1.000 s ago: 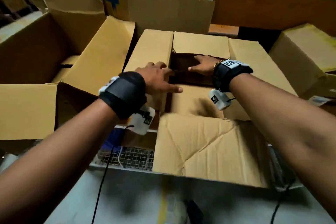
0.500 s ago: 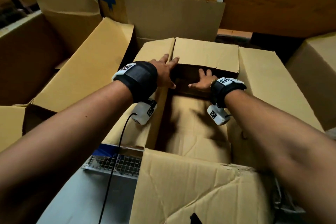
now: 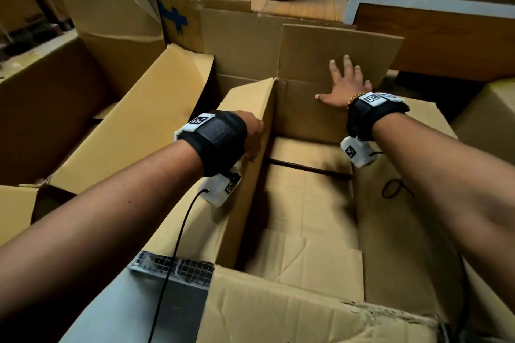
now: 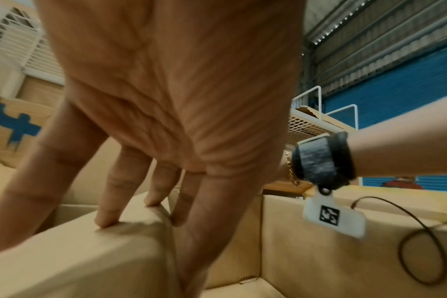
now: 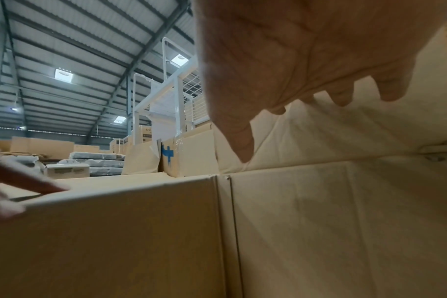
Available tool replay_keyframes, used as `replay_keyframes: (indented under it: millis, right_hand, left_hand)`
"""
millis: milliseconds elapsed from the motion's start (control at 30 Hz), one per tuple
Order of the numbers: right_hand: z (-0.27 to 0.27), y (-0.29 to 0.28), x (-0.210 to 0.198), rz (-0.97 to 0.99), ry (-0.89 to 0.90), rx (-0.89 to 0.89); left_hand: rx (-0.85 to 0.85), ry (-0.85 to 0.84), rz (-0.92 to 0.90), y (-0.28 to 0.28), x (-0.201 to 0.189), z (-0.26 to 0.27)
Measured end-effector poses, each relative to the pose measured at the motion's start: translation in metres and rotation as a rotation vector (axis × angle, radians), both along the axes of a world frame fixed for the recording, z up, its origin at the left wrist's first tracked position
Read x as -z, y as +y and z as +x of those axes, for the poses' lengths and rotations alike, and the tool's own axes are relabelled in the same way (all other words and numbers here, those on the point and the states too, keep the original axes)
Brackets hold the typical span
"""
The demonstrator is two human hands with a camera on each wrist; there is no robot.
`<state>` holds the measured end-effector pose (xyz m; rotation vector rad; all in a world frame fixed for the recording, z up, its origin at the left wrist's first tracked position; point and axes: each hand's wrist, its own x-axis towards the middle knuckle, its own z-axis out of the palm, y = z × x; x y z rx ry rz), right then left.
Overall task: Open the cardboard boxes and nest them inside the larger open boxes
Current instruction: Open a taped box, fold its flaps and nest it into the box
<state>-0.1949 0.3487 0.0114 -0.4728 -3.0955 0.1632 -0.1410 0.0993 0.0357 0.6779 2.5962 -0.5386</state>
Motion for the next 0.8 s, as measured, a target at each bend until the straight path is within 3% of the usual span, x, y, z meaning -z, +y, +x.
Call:
replay_keyframes:
  millis: [433, 800]
  right_hand:
    - [-0.029, -0.001, 0.011, 0.023, -0.084, 0.011]
    - [0.051, 0.004, 0.0, -0.027, -0.203, 0.121]
  left_hand:
    - [-0.066, 0.011, 0.13, -0.034, 0.008, 0.012]
    - [-0.014, -0.008, 0.169, -0.027, 0.007, 0.046]
